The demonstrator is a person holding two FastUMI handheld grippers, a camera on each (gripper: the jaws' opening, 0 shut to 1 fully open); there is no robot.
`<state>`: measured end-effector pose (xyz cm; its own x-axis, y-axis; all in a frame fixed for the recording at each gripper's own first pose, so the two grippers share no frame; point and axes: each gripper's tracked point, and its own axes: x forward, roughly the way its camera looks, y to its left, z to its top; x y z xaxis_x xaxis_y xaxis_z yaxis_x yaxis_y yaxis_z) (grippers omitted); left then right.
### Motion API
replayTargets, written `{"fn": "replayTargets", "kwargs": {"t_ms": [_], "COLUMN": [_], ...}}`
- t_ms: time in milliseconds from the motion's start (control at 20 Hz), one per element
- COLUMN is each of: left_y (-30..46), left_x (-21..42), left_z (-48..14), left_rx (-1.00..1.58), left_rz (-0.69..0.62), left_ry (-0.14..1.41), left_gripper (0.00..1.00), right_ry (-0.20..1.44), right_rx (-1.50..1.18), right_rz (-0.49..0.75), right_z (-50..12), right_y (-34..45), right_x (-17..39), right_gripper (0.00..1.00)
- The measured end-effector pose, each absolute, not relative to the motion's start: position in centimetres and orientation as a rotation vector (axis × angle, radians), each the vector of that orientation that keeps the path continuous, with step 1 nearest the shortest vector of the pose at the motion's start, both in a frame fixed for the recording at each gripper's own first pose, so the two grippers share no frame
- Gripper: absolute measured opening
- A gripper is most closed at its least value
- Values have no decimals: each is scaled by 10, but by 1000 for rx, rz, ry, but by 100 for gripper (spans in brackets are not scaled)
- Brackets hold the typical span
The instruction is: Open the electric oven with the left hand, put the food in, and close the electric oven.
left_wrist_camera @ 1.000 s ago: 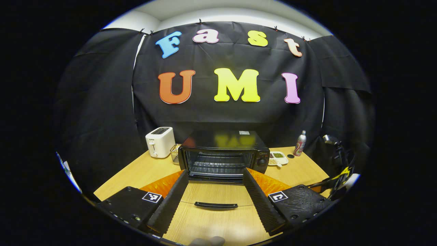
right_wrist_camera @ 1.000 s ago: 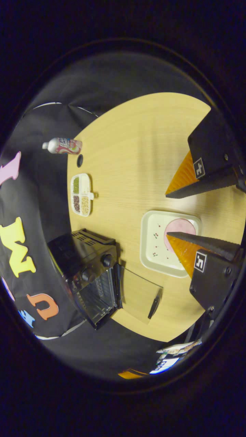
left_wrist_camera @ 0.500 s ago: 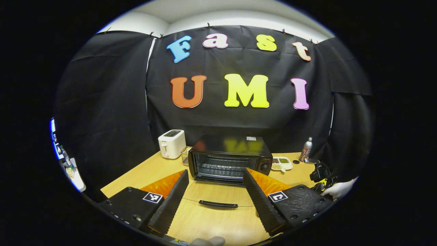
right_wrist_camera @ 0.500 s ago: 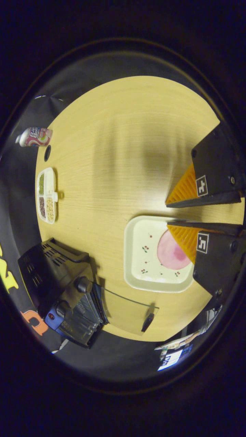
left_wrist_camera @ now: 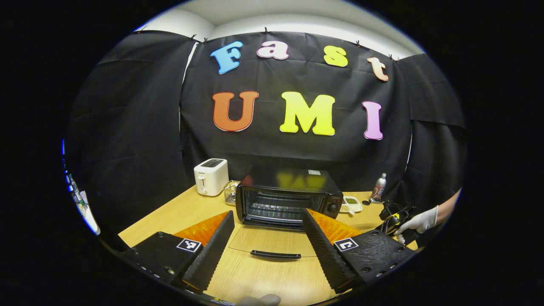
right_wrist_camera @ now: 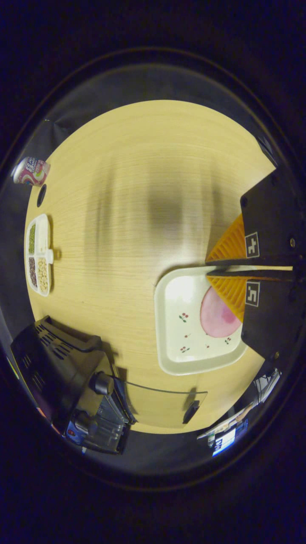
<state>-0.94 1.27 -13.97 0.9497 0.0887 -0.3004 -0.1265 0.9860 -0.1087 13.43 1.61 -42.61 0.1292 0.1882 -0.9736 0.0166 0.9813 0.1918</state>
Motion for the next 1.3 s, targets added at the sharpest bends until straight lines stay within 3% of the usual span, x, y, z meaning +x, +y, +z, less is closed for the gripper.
{"fn": "replayTargets", "kwargs": {"t_ms": [200, 500, 1200, 1300], "left_y": [27, 47, 37, 39], "left_x": [-10, -5, 11, 12], "left_z": [-145, -142, -139, -139], "left_rx": [-137, -131, -128, -120], "left_rz": [78, 54, -44, -57], "left_ry": [314, 326, 329, 332], "left_gripper": [97, 97, 96, 96], "right_ry": [1471, 1366, 1124, 1101], "right_rx": [329, 683, 901, 975], "right_rz": [203, 200, 145, 136], "right_z": [-425, -421, -371, -356], "right_y": [22, 29, 31, 45], "right_x": [119, 101, 83, 77], "right_gripper": [4, 1, 4, 0]}}
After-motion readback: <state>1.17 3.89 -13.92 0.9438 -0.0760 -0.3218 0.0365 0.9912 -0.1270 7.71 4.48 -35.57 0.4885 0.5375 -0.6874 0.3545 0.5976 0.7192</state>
